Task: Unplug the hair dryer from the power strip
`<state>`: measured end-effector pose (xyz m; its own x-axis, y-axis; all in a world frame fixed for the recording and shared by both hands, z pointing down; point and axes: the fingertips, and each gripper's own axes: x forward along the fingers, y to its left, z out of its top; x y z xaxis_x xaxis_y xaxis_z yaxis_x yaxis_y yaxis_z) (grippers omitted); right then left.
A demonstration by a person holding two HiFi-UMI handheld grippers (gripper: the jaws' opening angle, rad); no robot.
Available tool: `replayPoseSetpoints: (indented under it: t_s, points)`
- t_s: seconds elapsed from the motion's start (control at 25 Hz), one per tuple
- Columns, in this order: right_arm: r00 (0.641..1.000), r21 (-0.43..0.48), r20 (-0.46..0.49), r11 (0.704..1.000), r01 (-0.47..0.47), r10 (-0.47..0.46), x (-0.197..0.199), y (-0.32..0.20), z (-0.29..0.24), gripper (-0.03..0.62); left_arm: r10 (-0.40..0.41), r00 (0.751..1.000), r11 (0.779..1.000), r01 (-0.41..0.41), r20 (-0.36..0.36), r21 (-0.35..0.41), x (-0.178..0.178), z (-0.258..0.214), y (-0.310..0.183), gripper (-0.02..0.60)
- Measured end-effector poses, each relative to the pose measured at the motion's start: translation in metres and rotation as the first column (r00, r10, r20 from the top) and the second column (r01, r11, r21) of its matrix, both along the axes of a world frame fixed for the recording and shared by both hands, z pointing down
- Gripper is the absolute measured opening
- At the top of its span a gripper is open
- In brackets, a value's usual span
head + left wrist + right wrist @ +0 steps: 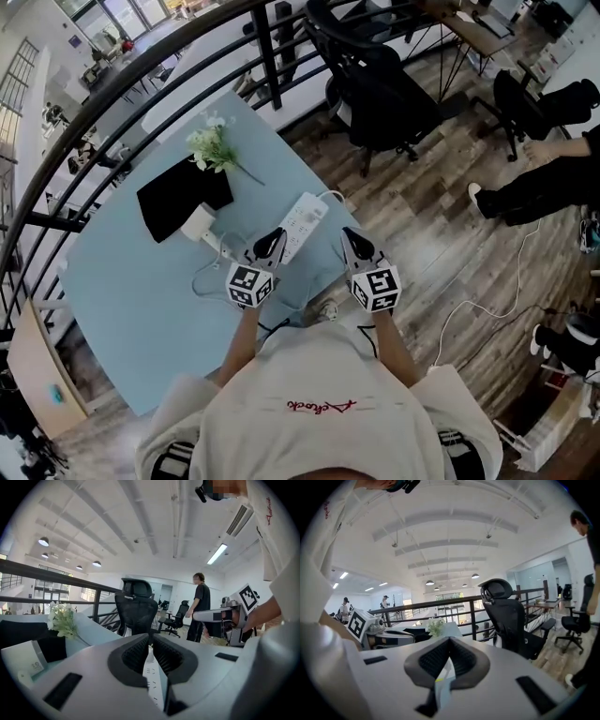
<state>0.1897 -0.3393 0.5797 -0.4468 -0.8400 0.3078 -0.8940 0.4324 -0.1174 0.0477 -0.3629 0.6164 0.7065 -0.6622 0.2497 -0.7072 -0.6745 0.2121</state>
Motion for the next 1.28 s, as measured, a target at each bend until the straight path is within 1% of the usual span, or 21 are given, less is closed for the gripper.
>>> replayPoseSetpoints:
  t_s: [0.36, 0.6, 0.64, 0.68, 0.72, 0.92, 1.04, 1.16, 1.28]
  points:
    - [1.000, -0.037, 0.001, 0.999, 0.014, -0.014, -0.011, -0.017, 0.020, 0.017, -0.006, 0.999, 0.998, 0.009, 0.040, -0.055, -0.002, 0.030, -0.011, 0.011]
    - [1.000, -0.061, -0.003, 0.998, 0.026, -0.026, -0.014, -0.021, 0.038, 0.017, -0.018, 0.996, 0.995, 0.027, 0.089, -0.093, 0.002, 0.055, -0.019, 0.012]
    - [1.000, -0.067, -0.003, 0.997, 0.027, -0.027, -0.014, -0.021, 0.041, 0.017, -0.020, 0.995, 0.995, 0.030, 0.098, -0.098, 0.003, 0.059, -0.020, 0.030]
    - [1.000, -0.072, -0.003, 0.997, 0.028, -0.028, -0.015, -0.021, 0.044, 0.017, -0.020, 0.994, 0.994, 0.031, 0.106, -0.106, 0.005, 0.063, -0.021, 0.090]
    - [1.000, -0.077, -0.004, 0.997, 0.030, -0.030, -0.015, -0.020, 0.046, 0.017, -0.016, 0.993, 0.993, 0.030, 0.114, -0.117, 0.006, 0.068, -0.021, 0.136]
    - [0.999, -0.093, -0.014, 0.994, 0.048, -0.050, -0.018, -0.017, 0.053, 0.017, 0.037, 0.985, 0.988, -0.010, 0.171, -0.153, 0.014, 0.090, -0.018, 0.218]
    - [0.998, -0.093, -0.010, 0.994, 0.054, -0.055, -0.018, -0.019, 0.054, 0.017, 0.064, 0.977, 0.987, -0.033, 0.202, -0.157, 0.018, 0.097, -0.019, 0.235]
    - [0.998, -0.095, -0.011, 0.994, 0.060, -0.061, -0.019, -0.021, 0.054, 0.017, 0.078, 0.972, 0.985, -0.042, 0.221, -0.166, 0.020, 0.102, -0.020, 0.235]
    - [0.998, -0.096, -0.015, 0.994, 0.062, -0.063, -0.020, -0.022, 0.055, 0.017, 0.101, 0.961, 0.984, -0.059, 0.258, -0.166, 0.021, 0.108, -0.020, 0.235]
